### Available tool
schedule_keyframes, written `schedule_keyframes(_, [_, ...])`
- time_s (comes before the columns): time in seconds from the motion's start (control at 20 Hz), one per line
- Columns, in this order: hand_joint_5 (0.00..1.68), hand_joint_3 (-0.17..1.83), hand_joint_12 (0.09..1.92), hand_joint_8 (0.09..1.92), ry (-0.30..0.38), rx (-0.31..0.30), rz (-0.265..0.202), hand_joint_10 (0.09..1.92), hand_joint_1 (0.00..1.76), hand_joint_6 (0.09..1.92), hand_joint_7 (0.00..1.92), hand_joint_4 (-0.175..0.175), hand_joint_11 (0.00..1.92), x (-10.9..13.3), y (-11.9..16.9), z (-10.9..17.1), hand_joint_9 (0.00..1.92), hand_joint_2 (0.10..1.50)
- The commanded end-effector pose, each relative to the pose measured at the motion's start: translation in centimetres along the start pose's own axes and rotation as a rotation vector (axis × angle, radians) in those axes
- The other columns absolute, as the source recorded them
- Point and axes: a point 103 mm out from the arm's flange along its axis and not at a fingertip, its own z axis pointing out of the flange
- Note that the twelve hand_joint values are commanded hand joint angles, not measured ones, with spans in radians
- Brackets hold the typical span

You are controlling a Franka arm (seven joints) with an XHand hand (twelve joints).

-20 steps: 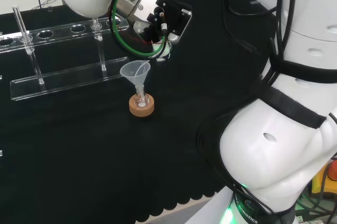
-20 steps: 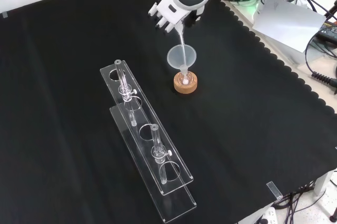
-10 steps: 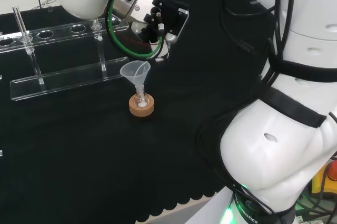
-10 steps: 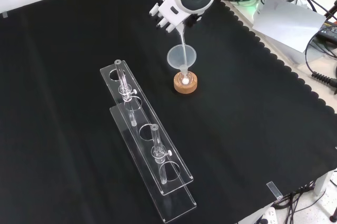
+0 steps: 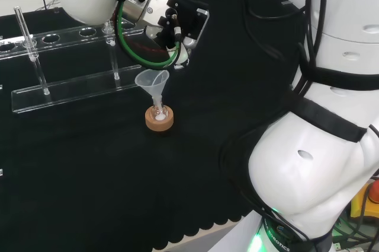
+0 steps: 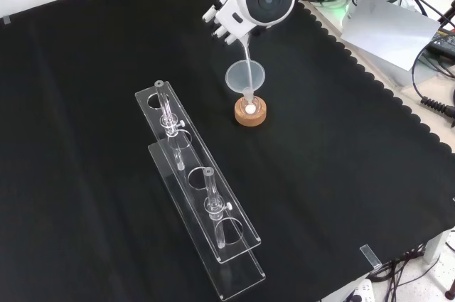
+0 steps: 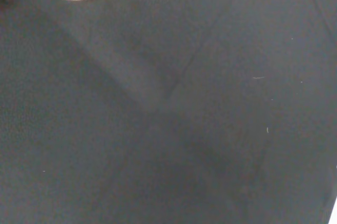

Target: Pour all the NaCl from the weighing funnel into the round-bottom flask.

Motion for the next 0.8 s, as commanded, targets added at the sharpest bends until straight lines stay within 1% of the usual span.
schedule_keyframes(0.05, [1.16,0.82,1.13,0.58,-0.017,0.008,0.005,0.34,1.10,0.95,0.77,0.175,0.75,-0.13,-0.04,-0.10,1.10,0.63])
schedule_keyframes(0.8, [1.16,0.82,1.12,0.58,-0.058,0.020,0.013,0.34,1.10,0.95,0.77,0.175,0.75,-0.25,-0.11,-0.36,1.10,0.63])
